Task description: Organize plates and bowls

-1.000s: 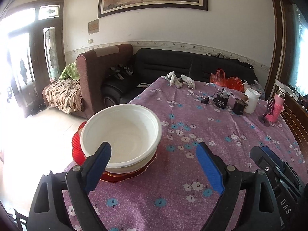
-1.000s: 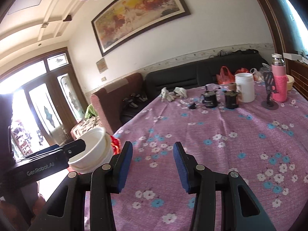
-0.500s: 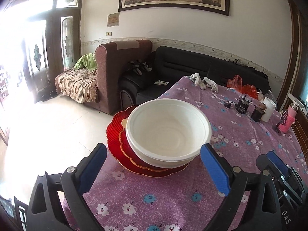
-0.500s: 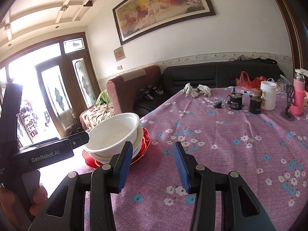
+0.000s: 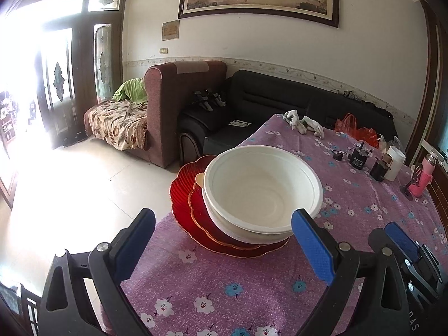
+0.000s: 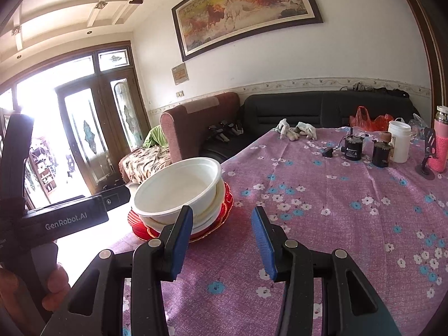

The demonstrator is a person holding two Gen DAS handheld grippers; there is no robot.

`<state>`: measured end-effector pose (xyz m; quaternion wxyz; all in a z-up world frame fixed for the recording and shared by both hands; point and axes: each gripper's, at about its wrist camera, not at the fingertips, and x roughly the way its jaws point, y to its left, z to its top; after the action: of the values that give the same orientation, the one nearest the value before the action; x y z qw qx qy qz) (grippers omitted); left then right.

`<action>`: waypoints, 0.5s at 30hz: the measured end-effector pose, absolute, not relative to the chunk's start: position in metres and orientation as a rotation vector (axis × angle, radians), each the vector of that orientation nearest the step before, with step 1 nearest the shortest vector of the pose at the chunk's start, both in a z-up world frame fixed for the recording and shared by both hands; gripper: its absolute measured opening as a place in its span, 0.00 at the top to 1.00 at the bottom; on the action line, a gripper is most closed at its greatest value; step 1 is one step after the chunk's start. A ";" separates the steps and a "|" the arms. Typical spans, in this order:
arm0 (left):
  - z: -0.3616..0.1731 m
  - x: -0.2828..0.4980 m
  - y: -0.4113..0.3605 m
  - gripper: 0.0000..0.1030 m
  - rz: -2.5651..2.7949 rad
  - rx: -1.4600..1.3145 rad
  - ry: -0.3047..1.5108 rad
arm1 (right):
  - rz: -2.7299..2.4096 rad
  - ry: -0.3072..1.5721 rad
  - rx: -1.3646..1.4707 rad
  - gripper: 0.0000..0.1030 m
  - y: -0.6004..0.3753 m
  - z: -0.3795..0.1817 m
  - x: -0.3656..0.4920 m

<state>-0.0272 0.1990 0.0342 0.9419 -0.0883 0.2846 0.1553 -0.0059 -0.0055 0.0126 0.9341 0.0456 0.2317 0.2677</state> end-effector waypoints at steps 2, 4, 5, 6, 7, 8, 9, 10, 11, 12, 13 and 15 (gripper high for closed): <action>0.034 -0.028 0.199 0.05 0.315 -0.180 0.580 | 0.552 0.470 0.094 0.53 -0.002 0.013 -0.006; 0.034 -0.027 0.199 0.05 0.317 -0.179 0.580 | 0.558 0.465 0.088 0.53 0.002 0.014 -0.006; 0.034 -0.028 0.199 0.05 0.317 -0.178 0.579 | 0.560 0.464 0.086 0.53 0.002 0.014 -0.006; 0.034 -0.028 0.199 0.05 0.317 -0.175 0.578 | 0.562 0.463 0.083 0.53 0.004 0.013 -0.006; 0.034 -0.028 0.199 0.05 0.316 -0.173 0.579 | 0.561 0.462 0.081 0.53 0.005 0.012 -0.006; 0.033 -0.028 0.199 0.05 0.313 -0.172 0.580 | 0.558 0.461 0.080 0.53 0.005 0.011 -0.006; 0.033 -0.028 0.198 0.05 0.310 -0.171 0.580 | 0.553 0.462 0.081 0.53 0.005 0.010 -0.005; 0.033 -0.028 0.198 0.05 0.309 -0.168 0.579 | 0.548 0.465 0.083 0.53 0.004 0.009 -0.004; 0.033 -0.027 0.197 0.05 0.309 -0.163 0.578 | 0.545 0.469 0.086 0.53 0.004 0.009 -0.004; 0.033 -0.027 0.197 0.05 0.310 -0.158 0.577 | 0.540 0.475 0.093 0.53 0.003 0.008 -0.002; 0.033 -0.027 0.196 0.05 0.310 -0.153 0.573 | 0.538 0.478 0.098 0.53 0.001 0.008 0.000; 0.033 -0.028 0.195 0.05 0.316 -0.142 0.569 | 0.537 0.486 0.109 0.53 -0.001 0.006 0.002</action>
<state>-0.0283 0.1953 0.0328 0.9450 -0.0698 0.2793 0.1553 0.0021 -0.0012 0.0063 0.9337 0.0534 0.2374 0.2628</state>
